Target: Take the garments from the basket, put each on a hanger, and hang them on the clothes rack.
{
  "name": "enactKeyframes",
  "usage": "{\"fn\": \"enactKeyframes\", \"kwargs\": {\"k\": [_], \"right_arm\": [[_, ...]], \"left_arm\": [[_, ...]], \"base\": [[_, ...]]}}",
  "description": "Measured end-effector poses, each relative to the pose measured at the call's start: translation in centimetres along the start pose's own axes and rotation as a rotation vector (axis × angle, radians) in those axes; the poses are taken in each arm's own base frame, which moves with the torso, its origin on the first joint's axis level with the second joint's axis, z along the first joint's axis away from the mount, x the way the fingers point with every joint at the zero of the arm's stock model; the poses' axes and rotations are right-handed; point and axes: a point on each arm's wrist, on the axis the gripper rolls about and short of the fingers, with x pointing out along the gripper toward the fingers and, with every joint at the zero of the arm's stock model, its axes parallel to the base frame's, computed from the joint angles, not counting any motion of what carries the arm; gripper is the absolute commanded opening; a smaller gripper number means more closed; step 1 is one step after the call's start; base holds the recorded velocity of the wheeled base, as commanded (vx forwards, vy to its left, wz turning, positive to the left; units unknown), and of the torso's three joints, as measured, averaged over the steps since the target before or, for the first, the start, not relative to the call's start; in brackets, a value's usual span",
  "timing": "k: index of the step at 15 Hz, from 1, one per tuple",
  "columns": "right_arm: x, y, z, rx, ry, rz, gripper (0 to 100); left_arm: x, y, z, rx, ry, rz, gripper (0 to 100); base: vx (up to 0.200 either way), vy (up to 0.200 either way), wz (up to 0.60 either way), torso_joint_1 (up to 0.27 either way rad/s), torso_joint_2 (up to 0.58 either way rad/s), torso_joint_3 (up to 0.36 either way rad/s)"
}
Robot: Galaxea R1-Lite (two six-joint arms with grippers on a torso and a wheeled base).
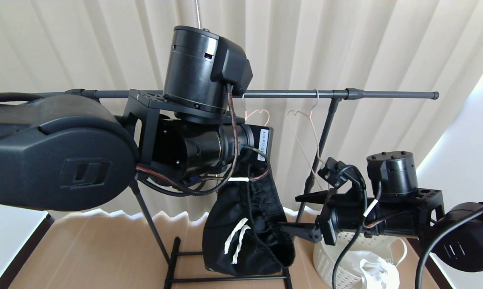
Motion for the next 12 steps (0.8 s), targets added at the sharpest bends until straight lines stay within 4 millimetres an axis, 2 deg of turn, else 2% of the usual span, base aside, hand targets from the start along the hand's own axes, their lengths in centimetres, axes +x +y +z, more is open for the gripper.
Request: {"fn": "enactKeyframes", "kwargs": {"k": [5,6,12], "right_arm": [[1.6,0.0,-1.2,-0.004,0.012,-0.016,100],[1.9,-0.1,-1.3,-0.001,0.016,-0.017,0],[2.0,-1.5,-1.1,0.040,0.002,-0.079,0]], "left_arm": [[-0.2,0.0,0.1,-0.001,-0.004,-0.001,0],[-0.3,0.1,0.1,-0.002,-0.005,-0.001,0],[-0.3,0.1,0.0,-0.003,0.000,-0.002,0]], "base": [[0.000,0.000,0.00,0.000,0.00,0.000],[0.000,0.000,0.00,0.000,0.00,0.000],[0.000,0.000,0.00,0.000,0.00,0.000]]}}
